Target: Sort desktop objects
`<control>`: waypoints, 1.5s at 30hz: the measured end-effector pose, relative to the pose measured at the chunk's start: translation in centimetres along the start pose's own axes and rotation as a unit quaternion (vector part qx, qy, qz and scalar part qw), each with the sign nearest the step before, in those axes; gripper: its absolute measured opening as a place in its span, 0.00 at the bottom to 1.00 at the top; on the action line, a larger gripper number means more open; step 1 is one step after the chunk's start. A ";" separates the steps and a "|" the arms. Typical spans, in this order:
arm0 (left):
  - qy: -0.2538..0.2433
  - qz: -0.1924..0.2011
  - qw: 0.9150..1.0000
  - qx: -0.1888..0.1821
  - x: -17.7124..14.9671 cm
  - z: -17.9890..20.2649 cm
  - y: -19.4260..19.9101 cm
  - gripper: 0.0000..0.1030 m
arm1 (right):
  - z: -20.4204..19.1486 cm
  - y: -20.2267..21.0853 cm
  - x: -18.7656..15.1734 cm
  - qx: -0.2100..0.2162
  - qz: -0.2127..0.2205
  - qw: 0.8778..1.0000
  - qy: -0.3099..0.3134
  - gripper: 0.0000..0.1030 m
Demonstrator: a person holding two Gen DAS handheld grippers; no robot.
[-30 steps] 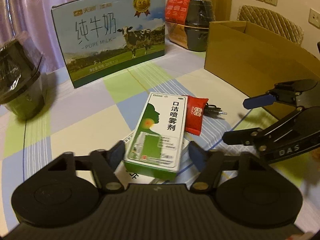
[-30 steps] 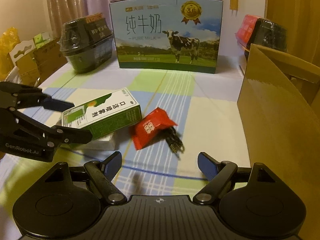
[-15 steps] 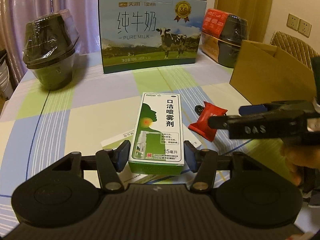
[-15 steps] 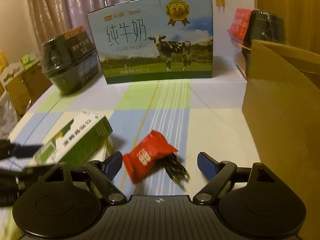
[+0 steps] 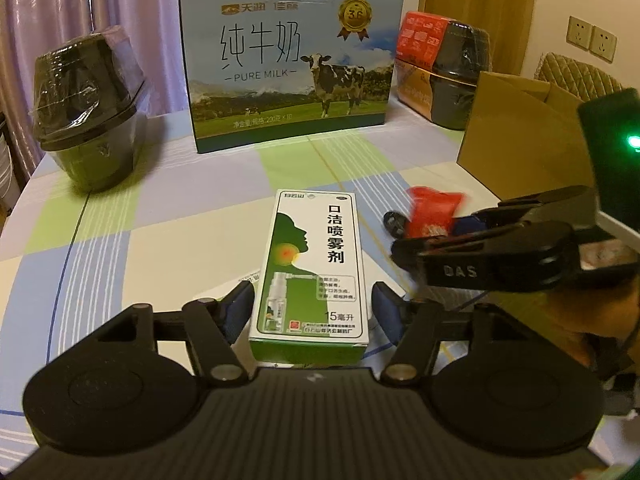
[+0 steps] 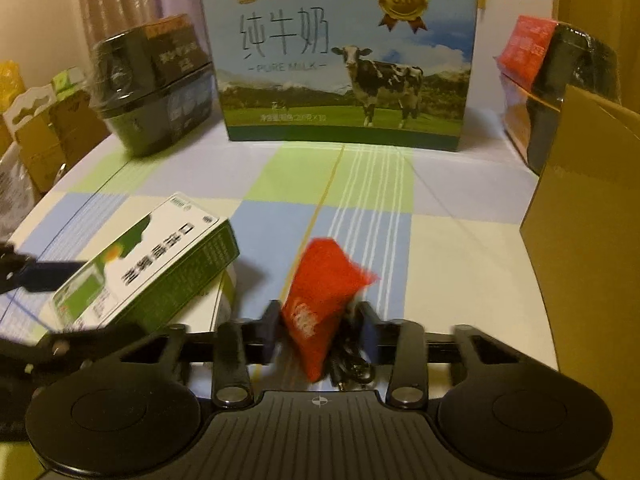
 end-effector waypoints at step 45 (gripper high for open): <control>0.002 -0.054 0.999 0.000 -10.9 6.6 13.5 0.55 | -5.2 15.7 -12.7 0.064 -0.003 0.997 -0.032 0.47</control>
Point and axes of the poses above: each gripper's, at about its wrist camera, not at the fingertips, and y roughly against the way its jaws point, z to its right, x to its top, the point moved 4 cm from there along -y, roughly the way its jaws point, and after that the axes turned 12 degrees about x, right-handed, at the moved point
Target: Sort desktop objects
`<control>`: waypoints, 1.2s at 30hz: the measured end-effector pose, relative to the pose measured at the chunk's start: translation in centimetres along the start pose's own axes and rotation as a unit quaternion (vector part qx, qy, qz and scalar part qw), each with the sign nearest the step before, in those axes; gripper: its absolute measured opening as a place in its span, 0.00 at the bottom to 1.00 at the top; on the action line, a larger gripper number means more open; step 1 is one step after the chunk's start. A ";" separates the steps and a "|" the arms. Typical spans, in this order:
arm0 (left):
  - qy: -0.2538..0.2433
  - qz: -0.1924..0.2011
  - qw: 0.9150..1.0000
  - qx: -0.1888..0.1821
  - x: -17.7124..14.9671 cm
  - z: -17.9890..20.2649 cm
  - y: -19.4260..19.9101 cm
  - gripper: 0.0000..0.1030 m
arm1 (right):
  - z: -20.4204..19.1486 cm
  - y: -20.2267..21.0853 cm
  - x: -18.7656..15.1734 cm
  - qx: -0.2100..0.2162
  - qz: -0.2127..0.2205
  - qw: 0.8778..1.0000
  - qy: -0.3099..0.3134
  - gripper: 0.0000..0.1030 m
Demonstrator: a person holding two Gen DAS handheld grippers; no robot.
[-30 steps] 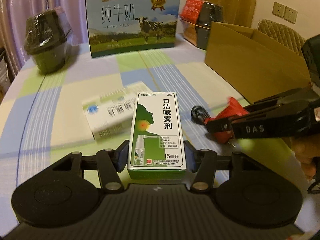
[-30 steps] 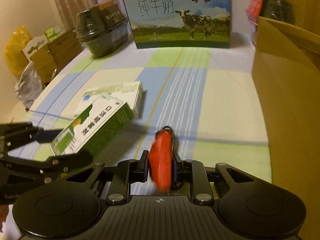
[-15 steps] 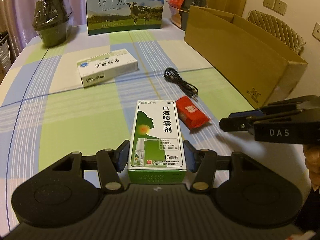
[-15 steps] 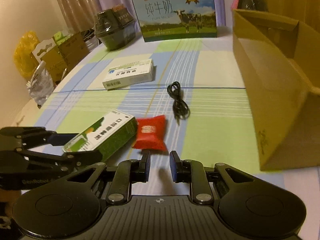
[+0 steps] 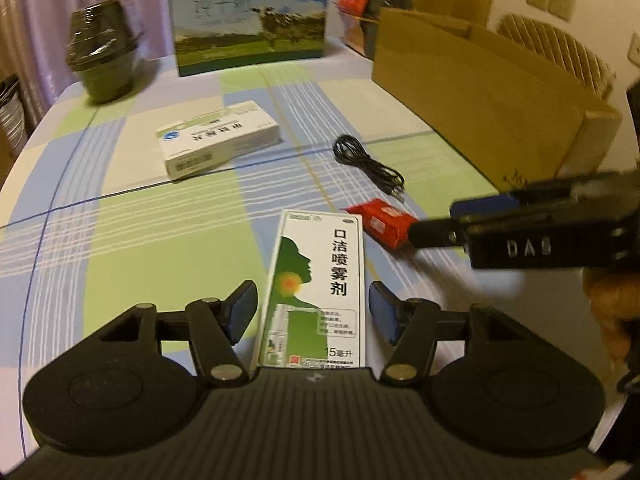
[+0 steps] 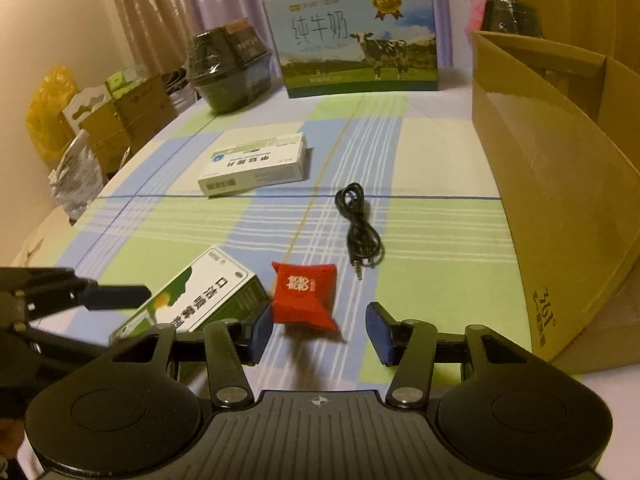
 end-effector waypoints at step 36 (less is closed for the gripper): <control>0.029 -0.042 0.998 0.022 -3.0 0.8 2.2 0.50 | -3.2 1.8 -4.6 -0.066 -0.038 0.996 0.044 0.25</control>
Point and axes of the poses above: each gripper's, at about its wrist camera, not at the fingertips, and y roughly against the way its jaws point, z to its right, x to its top, the point moved 4 cm from there along -y, roughly the way its jaws point, and after that the axes turned 12 degrees about x, right-handed, at the moved point
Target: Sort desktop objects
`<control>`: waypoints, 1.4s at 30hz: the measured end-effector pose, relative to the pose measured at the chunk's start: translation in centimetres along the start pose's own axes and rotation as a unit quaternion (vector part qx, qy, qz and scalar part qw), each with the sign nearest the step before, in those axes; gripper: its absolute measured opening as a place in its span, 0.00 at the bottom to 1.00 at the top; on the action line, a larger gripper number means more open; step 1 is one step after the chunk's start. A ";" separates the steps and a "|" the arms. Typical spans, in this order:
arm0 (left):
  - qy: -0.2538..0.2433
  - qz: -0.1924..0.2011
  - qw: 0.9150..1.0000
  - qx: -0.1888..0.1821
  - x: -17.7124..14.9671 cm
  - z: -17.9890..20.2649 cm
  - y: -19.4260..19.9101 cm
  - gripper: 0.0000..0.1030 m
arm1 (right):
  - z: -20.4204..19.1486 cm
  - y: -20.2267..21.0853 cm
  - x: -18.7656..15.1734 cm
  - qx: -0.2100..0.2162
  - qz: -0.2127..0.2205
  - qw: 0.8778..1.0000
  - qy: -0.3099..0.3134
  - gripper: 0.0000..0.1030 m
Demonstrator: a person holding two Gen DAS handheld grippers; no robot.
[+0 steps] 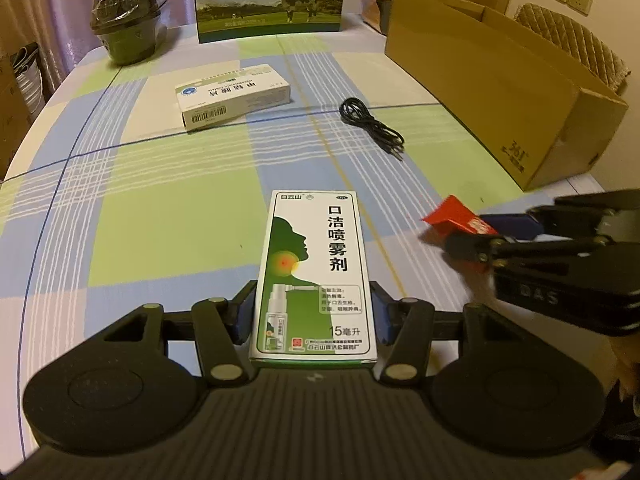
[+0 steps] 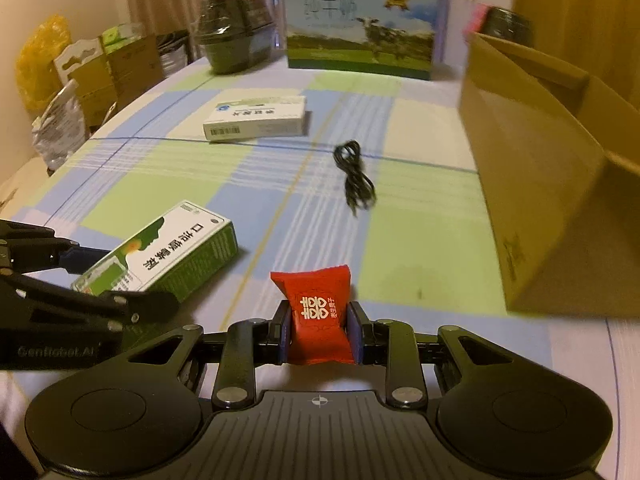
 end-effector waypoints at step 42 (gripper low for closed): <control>-0.013 0.000 1.000 0.023 -0.5 1.2 0.9 0.49 | -0.6 1.8 -2.2 0.015 0.040 0.999 -0.005 0.24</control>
Point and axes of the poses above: each gripper's, at about its wrist camera, not at the fingertips, and y roughly against the way its jaws point, z to its right, x to its top, the point moved 4 cm from there along -y, roughly the way its jaws point, and after that the axes turned 12 degrees about x, right-handed, at the moved point
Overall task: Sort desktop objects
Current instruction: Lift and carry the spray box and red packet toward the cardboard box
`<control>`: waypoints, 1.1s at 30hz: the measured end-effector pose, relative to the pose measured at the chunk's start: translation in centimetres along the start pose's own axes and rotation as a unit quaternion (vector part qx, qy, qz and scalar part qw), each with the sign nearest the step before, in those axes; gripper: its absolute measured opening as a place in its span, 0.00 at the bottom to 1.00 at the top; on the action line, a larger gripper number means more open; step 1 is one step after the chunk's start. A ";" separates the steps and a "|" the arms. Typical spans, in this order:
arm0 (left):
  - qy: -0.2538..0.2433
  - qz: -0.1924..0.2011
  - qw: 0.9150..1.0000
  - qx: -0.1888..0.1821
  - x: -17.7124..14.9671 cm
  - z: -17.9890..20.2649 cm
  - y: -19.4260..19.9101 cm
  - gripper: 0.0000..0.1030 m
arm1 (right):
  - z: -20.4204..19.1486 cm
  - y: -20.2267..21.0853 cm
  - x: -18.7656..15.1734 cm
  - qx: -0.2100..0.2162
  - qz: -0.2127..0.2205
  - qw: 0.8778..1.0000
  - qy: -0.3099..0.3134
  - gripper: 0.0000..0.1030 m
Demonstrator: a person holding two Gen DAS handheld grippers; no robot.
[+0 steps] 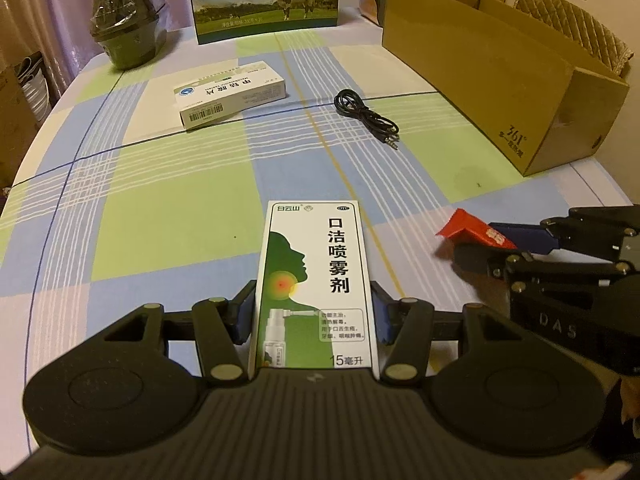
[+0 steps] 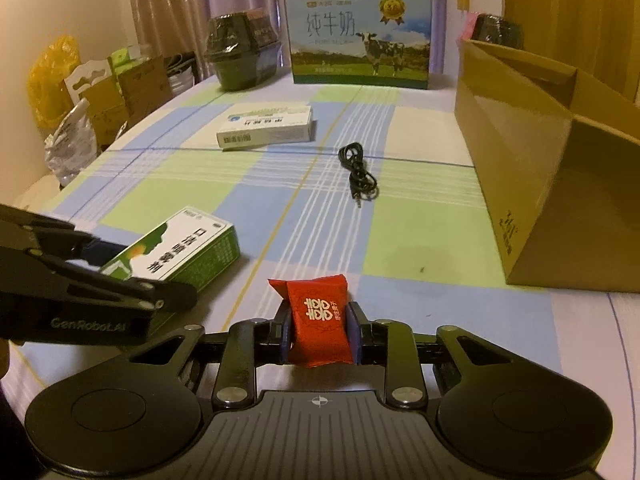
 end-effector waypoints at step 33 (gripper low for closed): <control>0.020 0.045 0.999 -0.006 -0.7 0.0 9.7 0.49 | -1.4 10.4 1.1 -0.014 0.068 0.997 -0.044 0.24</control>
Point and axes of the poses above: each gripper's, at about its wrist camera, not at the fingertips, and y roughly against the way its jaws point, z to its right, x to its top, the point moved 4 cm from there along -y, roughly the way its jaws point, and after that the axes turned 12 degrees about x, right-handed, at the moved point
